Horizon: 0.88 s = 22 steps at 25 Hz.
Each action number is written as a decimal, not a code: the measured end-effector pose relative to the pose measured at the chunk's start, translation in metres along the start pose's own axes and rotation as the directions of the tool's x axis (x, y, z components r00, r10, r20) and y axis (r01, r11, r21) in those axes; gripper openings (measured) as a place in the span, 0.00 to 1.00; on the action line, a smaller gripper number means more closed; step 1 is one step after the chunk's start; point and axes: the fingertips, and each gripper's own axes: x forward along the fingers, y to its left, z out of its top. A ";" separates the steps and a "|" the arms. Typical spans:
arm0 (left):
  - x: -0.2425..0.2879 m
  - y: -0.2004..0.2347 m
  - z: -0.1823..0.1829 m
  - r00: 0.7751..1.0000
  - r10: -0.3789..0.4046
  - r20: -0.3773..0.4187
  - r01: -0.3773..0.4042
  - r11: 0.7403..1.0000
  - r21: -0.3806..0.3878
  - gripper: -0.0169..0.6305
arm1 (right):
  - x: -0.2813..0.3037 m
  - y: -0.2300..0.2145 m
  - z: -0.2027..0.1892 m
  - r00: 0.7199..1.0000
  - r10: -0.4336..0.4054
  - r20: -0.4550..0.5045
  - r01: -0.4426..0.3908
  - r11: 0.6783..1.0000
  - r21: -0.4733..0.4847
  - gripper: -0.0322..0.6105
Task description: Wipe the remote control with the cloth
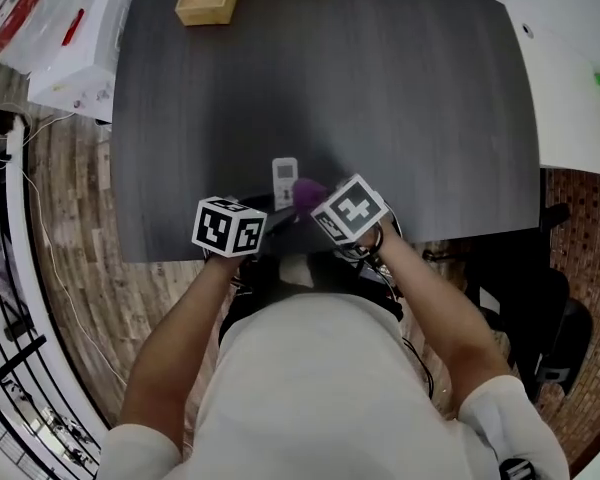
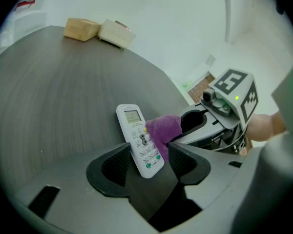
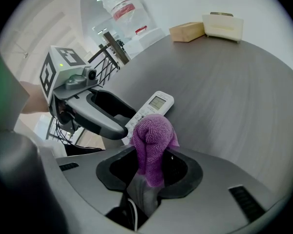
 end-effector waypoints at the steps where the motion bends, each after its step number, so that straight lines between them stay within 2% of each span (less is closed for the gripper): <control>1: 0.001 0.001 0.004 1.000 0.003 0.000 -0.003 1.000 0.003 0.41 | 0.000 -0.004 0.003 1.000 -0.007 -0.003 0.007 1.000 -0.005 0.24; 11: 0.009 0.016 0.035 1.000 0.020 0.011 -0.020 1.000 0.009 0.41 | -0.002 -0.031 0.032 0.998 -0.065 0.009 0.065 0.997 -0.029 0.24; 22: 0.011 0.020 0.042 1.000 0.020 0.002 -0.020 0.999 0.037 0.41 | -0.002 -0.032 0.034 0.997 -0.070 0.017 0.070 0.997 -0.019 0.24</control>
